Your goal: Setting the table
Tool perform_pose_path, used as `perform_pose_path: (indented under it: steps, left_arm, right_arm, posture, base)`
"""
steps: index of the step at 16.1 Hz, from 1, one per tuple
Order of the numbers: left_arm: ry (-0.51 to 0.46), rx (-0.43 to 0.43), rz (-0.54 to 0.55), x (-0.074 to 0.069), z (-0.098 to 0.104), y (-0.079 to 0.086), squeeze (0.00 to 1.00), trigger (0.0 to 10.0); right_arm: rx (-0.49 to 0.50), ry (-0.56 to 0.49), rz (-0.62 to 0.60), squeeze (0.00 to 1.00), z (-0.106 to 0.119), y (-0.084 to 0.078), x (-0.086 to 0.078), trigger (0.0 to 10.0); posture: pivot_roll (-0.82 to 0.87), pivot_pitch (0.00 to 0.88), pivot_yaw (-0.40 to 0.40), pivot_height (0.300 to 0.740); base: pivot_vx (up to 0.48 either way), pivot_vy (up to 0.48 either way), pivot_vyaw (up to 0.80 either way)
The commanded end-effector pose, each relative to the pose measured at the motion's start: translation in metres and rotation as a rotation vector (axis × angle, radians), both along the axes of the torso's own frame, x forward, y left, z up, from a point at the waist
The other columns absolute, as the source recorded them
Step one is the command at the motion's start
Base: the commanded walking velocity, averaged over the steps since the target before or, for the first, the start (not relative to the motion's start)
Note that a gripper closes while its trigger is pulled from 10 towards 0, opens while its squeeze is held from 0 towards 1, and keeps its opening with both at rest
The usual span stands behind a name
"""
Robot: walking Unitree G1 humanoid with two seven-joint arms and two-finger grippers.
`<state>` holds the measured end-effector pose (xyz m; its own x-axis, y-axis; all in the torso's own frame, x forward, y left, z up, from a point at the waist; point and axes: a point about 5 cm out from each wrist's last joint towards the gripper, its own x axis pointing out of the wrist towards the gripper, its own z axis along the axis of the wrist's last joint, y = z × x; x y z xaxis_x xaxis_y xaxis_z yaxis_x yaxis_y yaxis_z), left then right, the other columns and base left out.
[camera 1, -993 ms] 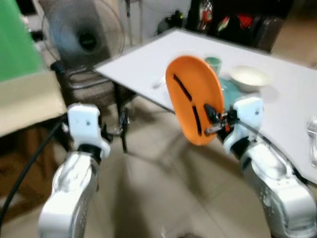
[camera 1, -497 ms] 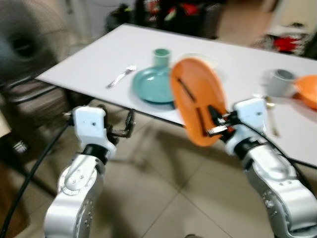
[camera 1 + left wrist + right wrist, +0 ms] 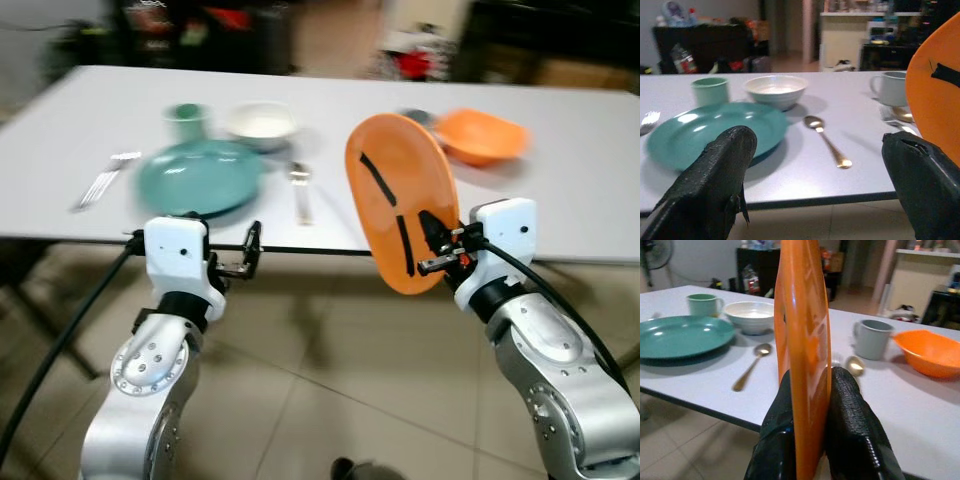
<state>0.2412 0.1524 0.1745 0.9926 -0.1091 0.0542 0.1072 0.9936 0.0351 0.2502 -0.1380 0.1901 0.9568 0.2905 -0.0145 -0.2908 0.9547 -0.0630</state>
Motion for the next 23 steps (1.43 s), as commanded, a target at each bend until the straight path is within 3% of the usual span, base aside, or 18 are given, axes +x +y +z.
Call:
perform_pose_path:
  steps: [1, 6, 14, 18, 23]
  left_arm:
    - [-0.005, -0.001, -0.001, 0.0002, 0.0002, -0.0009, 0.0, 10.0]
    - [-0.013, -0.01, -0.02, -0.0017, 0.0022, 0.0017, 0.0, 10.0]
    - [-0.014, -0.017, -0.04, -0.0015, 0.0023, 0.0004, 0.0, 10.0]
    - [-0.008, -0.01, -0.048, -0.0015, 0.001, 0.0007, 0.0, 10.0]
    - [-0.006, -0.012, -0.047, -0.0019, -0.0003, 0.0006, 0.0, 10.0]
  right_arm:
    - [0.007, -0.049, 0.001, 0.0, 0.0109, 0.0001, -0.0002, 10.0]
    - [0.011, -0.049, -0.014, 0.0, 0.0106, -0.0026, 0.0022, 10.0]
    - [0.019, -0.03, -0.015, 0.0, 0.0084, -0.0038, 0.0056, 10.0]
    - [0.046, -0.025, -0.034, 0.0, 0.0077, -0.0063, 0.0041, 10.0]
    - [0.1, -0.028, -0.034, 0.0, 0.0101, -0.0082, 0.0047, 10.0]
  posture:
    - [-0.13, 0.0, 0.012, 0.74]
    - [-0.12, 0.0, 0.013, 0.74]
    - [-0.12, 0.0, 0.009, 0.74]
    - [-0.13, 0.0, 0.014, 0.74]
    - [-0.12, 0.0, 0.004, 0.74]
  base:
    - [0.0, 0.0, -0.8]
    - [0.0, 0.0, -0.8]
    - [0.0, 0.0, -0.13]
    - [0.249, 0.0, -0.72]
    - [0.255, 0.0, 0.0]
